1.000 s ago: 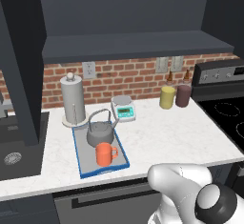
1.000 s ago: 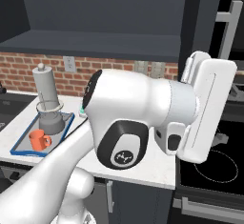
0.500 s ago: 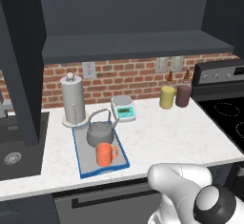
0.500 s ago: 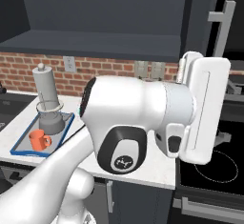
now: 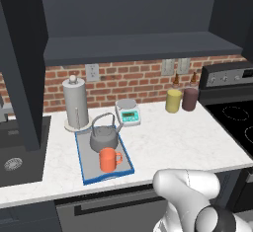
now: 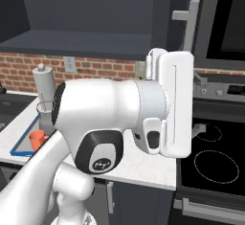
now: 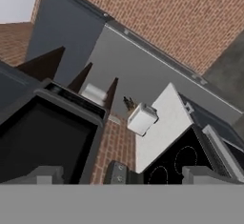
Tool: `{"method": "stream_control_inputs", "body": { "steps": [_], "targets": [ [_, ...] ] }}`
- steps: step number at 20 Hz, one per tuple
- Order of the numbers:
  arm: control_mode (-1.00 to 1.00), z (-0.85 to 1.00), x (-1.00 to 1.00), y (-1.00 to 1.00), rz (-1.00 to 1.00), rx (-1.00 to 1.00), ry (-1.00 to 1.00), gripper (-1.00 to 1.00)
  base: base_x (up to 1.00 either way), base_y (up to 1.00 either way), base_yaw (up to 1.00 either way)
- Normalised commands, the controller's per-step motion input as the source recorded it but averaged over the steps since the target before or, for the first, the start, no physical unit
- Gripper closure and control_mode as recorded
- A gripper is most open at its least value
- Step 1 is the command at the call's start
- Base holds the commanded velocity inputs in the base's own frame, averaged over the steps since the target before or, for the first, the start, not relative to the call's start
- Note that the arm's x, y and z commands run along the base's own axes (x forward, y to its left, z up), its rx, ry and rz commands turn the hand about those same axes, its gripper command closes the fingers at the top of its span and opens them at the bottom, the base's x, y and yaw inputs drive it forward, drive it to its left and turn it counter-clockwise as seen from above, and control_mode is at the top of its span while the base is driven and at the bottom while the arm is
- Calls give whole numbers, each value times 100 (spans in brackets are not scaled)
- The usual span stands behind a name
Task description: Pick the kettle from the counter and place it on the tray. Then pick the mug from the cabinet and place it on the tray. Then close the cabinet doors.
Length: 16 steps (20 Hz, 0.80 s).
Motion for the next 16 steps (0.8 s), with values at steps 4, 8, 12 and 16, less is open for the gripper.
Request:
{"method": "stream_control_inputs", "body": {
  "steps": [4, 8, 12, 16],
  "targets": [
    [-100, -5, 53, 51, 20, -4, 9, -100, 0, 0, 0],
    [-100, -9, 59, 59, 21, -4, 2, -100, 0, 0, 0],
    [-100, -12, 65, 61, 21, -4, 1, -100, 0, 0, 0],
    [-100, -17, 62, 60, 22, -5, 2, -100, 0, 0, 0]
  ]
}}
